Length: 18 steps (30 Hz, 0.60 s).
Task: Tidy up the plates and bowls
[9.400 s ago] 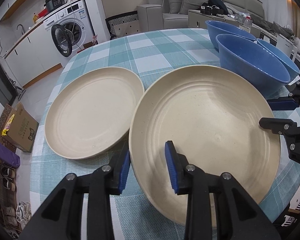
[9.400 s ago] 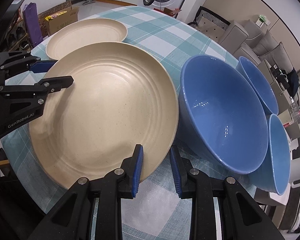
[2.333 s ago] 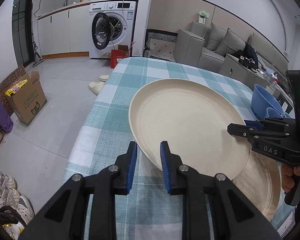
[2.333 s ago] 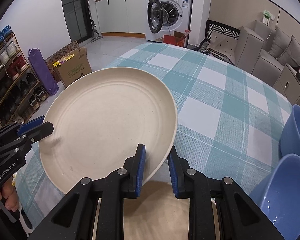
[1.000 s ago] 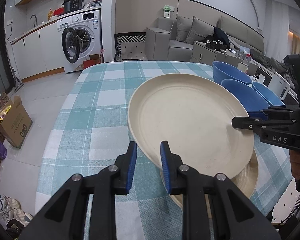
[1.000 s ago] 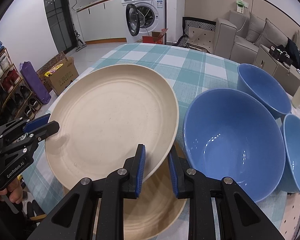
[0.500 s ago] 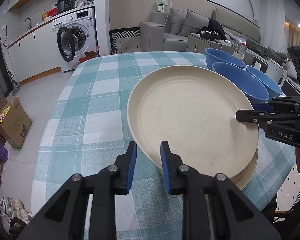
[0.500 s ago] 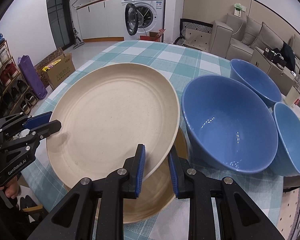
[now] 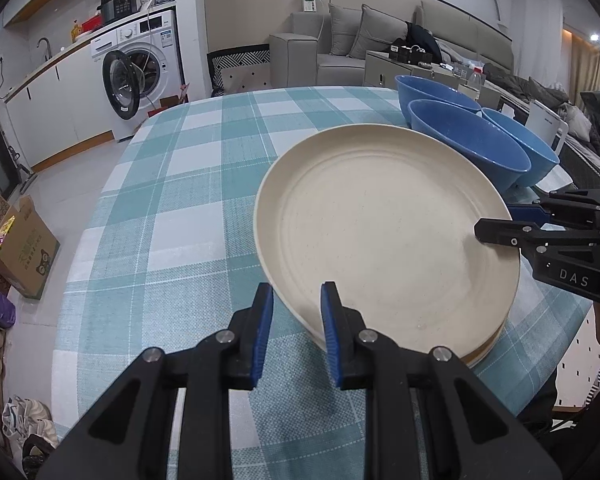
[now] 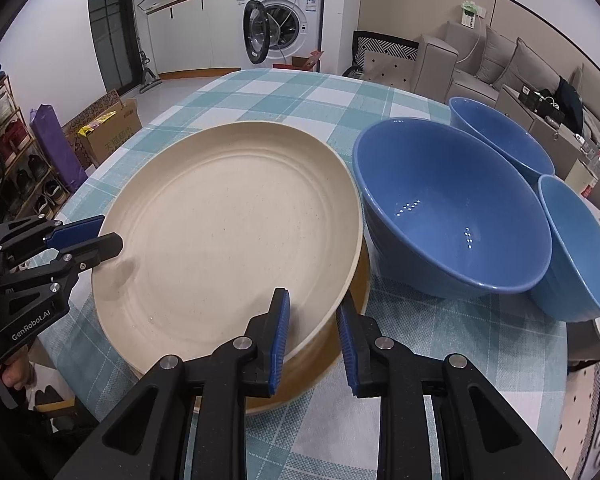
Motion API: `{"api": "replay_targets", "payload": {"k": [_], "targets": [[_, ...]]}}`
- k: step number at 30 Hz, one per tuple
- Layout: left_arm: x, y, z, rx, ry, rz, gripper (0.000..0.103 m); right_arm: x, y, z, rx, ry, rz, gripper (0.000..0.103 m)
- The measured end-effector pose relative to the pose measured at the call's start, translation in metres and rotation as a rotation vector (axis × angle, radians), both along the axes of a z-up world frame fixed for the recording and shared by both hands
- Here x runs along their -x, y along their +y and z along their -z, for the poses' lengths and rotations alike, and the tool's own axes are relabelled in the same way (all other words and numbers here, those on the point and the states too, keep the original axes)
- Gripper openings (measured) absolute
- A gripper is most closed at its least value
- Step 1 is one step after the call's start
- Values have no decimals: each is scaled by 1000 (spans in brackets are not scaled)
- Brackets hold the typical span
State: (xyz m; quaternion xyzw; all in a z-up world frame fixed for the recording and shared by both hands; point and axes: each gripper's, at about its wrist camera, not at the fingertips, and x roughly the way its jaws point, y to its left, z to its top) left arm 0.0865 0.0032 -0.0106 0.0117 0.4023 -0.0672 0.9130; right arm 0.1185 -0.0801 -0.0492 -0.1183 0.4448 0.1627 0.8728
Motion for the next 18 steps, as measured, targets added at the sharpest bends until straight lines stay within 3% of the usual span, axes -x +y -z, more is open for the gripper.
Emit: {"api": "replay_targets", "payload": {"k": [18], "targets": [[2,-8,7,-22,23,21,22,12,6,9,86,-6,23,26]]}}
